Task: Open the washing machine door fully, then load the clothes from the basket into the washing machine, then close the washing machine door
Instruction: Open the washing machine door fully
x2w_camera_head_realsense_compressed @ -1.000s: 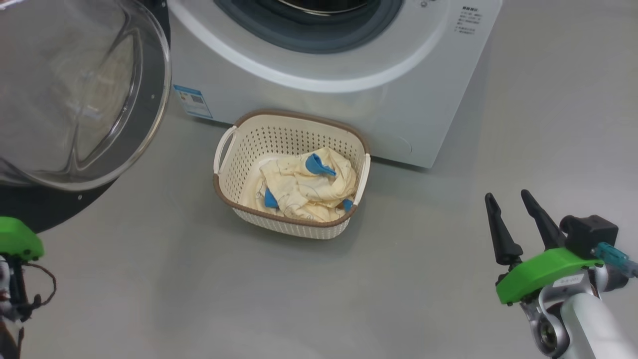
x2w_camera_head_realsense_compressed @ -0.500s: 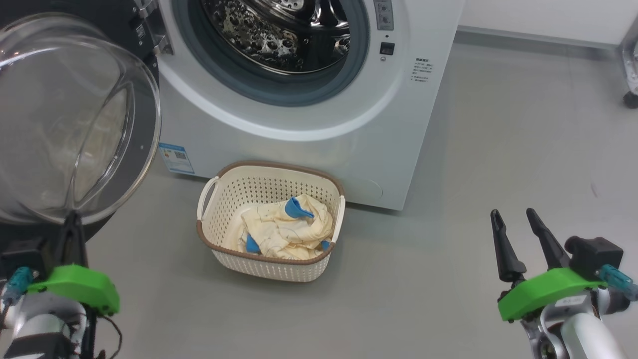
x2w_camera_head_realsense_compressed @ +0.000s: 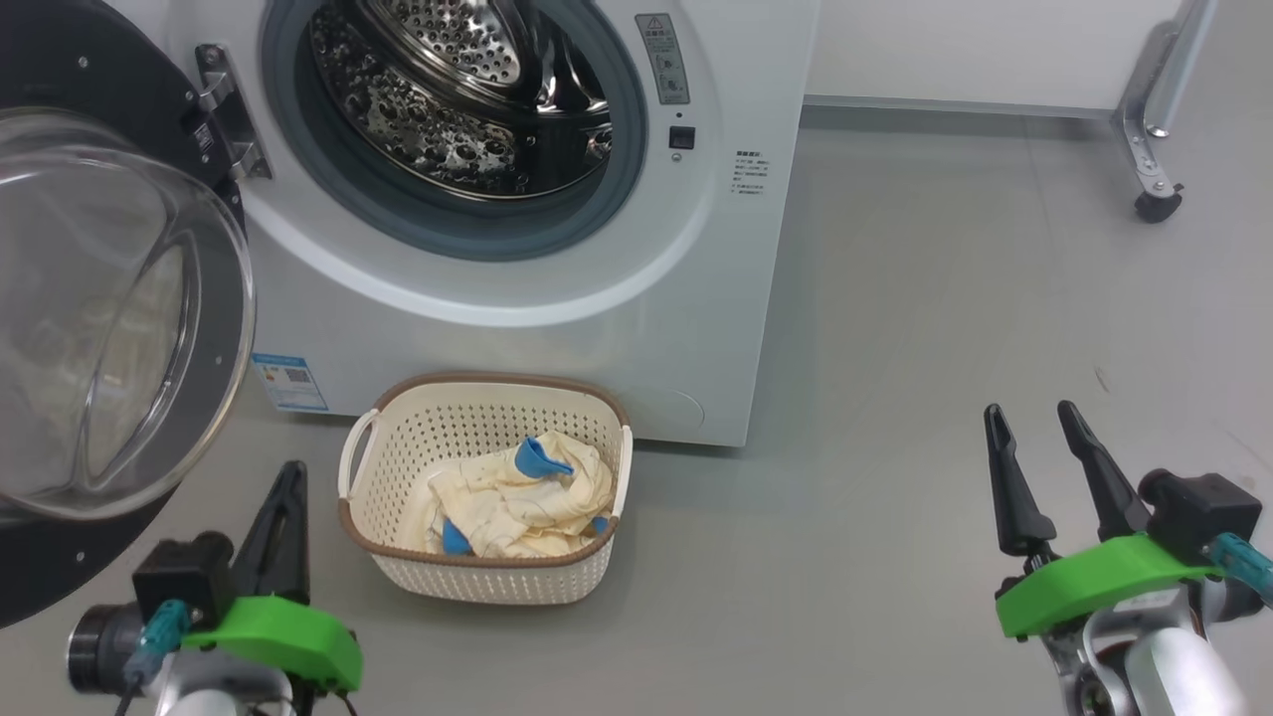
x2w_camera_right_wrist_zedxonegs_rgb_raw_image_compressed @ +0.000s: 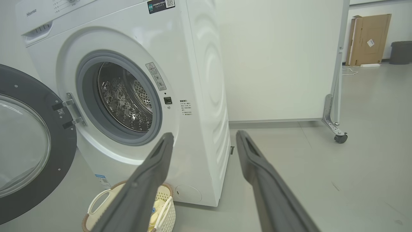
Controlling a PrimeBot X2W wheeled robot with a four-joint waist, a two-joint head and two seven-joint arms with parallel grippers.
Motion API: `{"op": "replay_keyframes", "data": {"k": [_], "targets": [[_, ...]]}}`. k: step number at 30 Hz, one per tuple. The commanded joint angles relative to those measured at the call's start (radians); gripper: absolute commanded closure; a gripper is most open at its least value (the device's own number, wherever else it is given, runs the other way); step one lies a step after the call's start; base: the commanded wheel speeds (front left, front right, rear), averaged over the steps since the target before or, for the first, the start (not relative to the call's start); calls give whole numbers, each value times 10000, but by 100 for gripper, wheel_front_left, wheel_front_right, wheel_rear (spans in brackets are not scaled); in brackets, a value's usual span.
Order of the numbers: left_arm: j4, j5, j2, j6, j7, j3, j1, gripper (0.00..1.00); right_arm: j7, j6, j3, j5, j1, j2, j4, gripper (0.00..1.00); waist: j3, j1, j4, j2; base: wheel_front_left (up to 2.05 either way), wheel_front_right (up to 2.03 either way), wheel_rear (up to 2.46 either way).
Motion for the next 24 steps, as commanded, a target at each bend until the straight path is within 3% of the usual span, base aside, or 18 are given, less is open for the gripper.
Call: {"op": "replay_keyframes", "data": {"k": [1,6,12,13,14,15,24], "targets": [[-482,-30,90,70,-111,323,-276,100,35,-29,124,-68,-176,-52,-414,0,-34,1,-110,-1,0,0,0],[-739,-131,-412,276,-449,183,73,100,4,-29,142,-137,-74,-48,-442,0,-23,1,-372,-1,0,0,0],[-746,-328,-747,231,-765,178,340,100,-35,-29,202,-146,-115,-9,-484,0,65,1,-693,-1,0,0,0],[-772,-329,-772,172,-814,163,364,81,-41,-29,211,-147,-126,-4,-489,0,82,1,-741,-1,0,0,0],[-789,-318,-793,150,-855,173,386,24,-46,-29,220,-144,-136,-3,-493,0,97,1,-780,-1,0,0,0],[-792,-295,-812,165,-888,202,408,0,-50,-29,226,-142,-145,-5,-495,0,111,1,-817,-1,0,0,0],[-820,-369,-1017,-147,-999,555,540,0,-56,-29,221,-149,-189,-19,-486,0,181,1,-1022,-1,0,0,0]]}}
